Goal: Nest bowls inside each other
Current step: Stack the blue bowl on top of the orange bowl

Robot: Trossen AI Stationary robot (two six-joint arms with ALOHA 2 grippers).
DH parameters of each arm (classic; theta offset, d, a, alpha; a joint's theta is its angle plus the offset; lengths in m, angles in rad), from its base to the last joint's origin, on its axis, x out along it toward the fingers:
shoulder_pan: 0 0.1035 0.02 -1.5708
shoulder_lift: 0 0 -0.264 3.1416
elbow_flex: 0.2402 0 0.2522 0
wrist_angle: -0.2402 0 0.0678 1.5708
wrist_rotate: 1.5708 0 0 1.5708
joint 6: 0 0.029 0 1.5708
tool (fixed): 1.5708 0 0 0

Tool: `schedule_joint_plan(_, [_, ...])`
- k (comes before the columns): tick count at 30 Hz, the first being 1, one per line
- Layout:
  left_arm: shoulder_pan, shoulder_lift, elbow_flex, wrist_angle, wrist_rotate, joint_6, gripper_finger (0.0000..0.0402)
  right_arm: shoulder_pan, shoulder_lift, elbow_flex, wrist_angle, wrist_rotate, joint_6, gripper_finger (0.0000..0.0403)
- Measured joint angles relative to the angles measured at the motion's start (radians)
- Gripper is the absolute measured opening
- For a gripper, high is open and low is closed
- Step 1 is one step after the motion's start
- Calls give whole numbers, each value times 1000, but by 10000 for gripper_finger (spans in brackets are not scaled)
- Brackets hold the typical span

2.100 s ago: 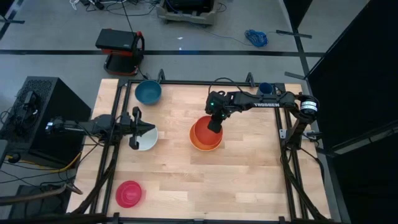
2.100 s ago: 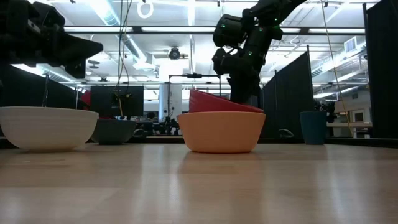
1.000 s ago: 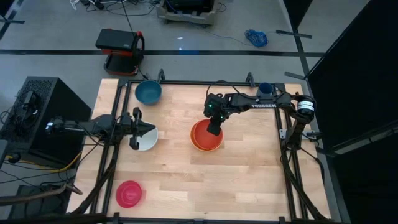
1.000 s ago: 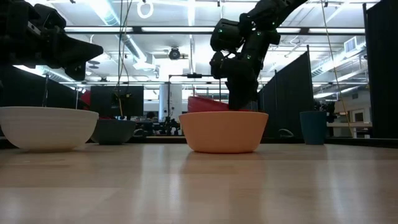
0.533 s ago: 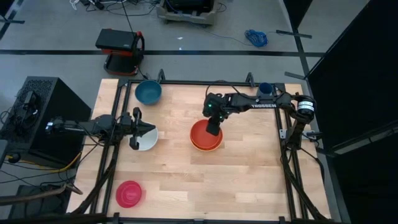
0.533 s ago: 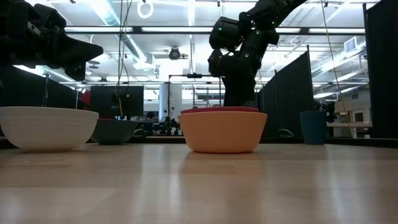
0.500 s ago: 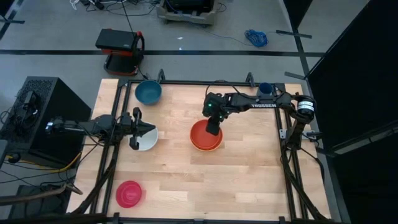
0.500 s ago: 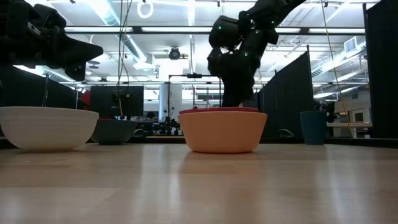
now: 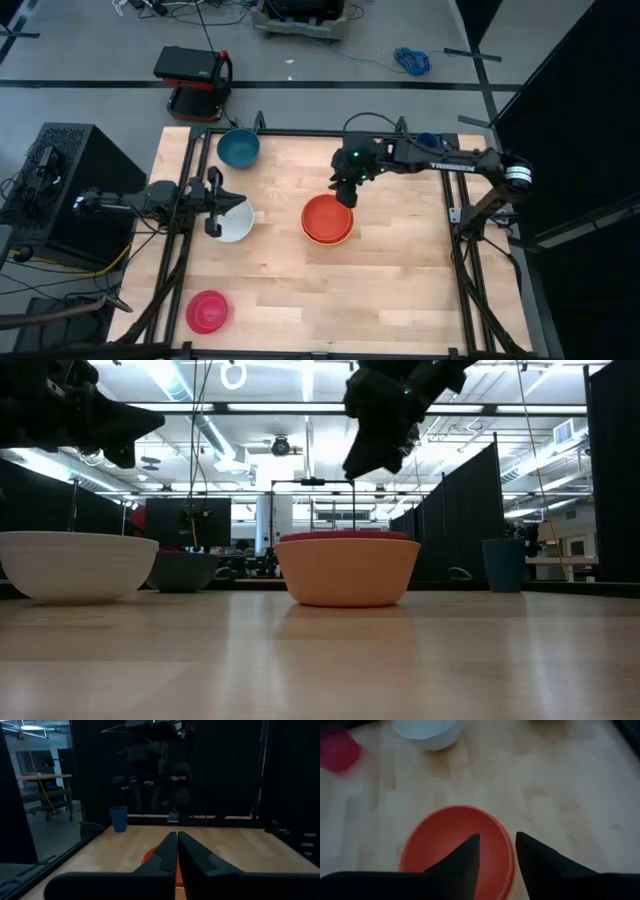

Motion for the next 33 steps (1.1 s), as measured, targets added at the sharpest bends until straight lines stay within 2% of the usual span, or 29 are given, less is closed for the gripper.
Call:
schedule_joint_plan(2, [0, 0, 4, -25, -37, 5, 1, -1, -21, 0, -6, 16, -11, 105])
schedule_joint_plan(4, [0, 0, 4, -93, -124, 4, 1, 0, -42, -3, 5, 19, -17, 101])
schedule_joint_plan(8, [0, 0, 4, -227, -298, -40, 1, 11, -116, -102, 171, -18, -15, 93])
schedule_joint_plan(15, [0, 5, 134, -417, -365, -103, 0, 8, -317, -401, 497, -66, 61, 69])
schedule_joint_plan(30, [12, 457, 467, -485, -406, -306, 0, 27, -527, -596, 697, -87, 89, 44])
schedule_joint_plan(33, [41, 592, 586, -584, -408, -330, 0, 34, -536, -604, 705, -89, 86, 48])
